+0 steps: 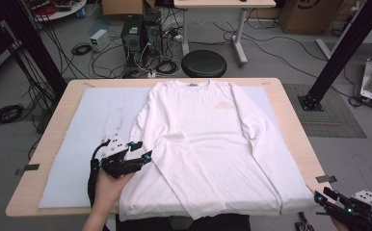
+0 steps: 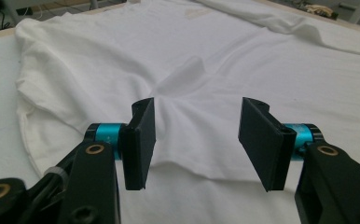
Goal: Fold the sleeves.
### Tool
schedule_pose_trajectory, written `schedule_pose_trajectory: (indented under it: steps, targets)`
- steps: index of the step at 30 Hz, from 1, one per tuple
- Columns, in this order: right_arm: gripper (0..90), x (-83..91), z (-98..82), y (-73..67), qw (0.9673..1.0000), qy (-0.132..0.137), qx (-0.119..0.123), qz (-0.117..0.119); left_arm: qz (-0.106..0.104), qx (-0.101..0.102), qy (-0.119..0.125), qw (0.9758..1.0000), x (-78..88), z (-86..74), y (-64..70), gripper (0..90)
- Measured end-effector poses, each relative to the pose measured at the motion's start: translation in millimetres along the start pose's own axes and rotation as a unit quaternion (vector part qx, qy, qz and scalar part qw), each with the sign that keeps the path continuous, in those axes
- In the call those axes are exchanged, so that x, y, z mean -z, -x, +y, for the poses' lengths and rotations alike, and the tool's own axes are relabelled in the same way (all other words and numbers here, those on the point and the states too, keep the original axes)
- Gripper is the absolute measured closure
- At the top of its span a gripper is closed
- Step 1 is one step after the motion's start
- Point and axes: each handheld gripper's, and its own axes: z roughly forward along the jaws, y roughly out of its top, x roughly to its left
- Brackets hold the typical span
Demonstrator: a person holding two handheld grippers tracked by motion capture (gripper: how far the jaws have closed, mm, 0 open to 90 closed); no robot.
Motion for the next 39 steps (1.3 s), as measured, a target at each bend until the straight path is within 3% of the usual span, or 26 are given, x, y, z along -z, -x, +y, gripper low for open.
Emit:
schedule_pose_trajectory:
  steps: [8,13,15,19,23,29,31,33,34,35,39]
  targets:
    - [56.3,-3.3,-11.1,6.6,0.9993,-0.007,-0.012,0.036,-0.016,-0.014,0.007,0.9997,27.1,-15.2,1.8,43.5]
    - [58.7,-6.4,-12.4,9.6,0.9989,-0.011,-0.016,0.043,-0.023,-0.013,0.012,0.9996,39.8,-24.0,0.4,43.2]
    - [63.0,-10.4,-13.9,11.6,0.9980,-0.016,-0.025,0.056,-0.016,-0.011,0.011,0.9997,46.8,-29.0,-0.3,43.2]
    - [75.4,-14.8,-15.4,11.8,0.9958,-0.022,-0.021,0.086,-0.010,-0.020,0.005,0.9997,49.4,-29.8,1.1,43.2]
    - [90.0,-15.6,-13.8,8.0,0.9949,-0.021,-0.001,0.099,-0.013,-0.022,0.007,0.9997,50.7,-30.6,3.8,43.2]
    - [90.0,-5.3,-4.9,-1.5,0.9955,0.005,0.012,0.093,-0.013,-0.021,0.003,0.9997,49.8,-32.5,2.1,43.2]
    - [89.5,-3.6,-3.2,-1.2,0.9961,0.008,0.005,0.087,-0.013,-0.021,0.004,0.9997,49.8,-32.5,1.9,43.2]
    - [78.6,-4.0,-2.7,3.0,0.9967,0.008,-0.012,0.080,-0.016,-0.022,0.004,0.9996,49.9,-32.5,2.0,43.2]
    - [78.6,-4.0,-2.7,3.0,0.9967,0.008,-0.012,0.080,-0.016,-0.022,0.004,0.9996,49.9,-32.5,2.0,43.2]
    - [70.6,-6.7,-6.5,8.9,0.9968,0.000,-0.027,0.076,-0.018,-0.024,0.002,0.9996,49.2,-32.9,2.9,43.2]
    - [66.2,-10.5,-14.6,9.9,0.9968,-0.014,-0.026,0.074,-0.017,-0.026,-0.004,0.9995,47.2,-33.8,4.0,43.2]
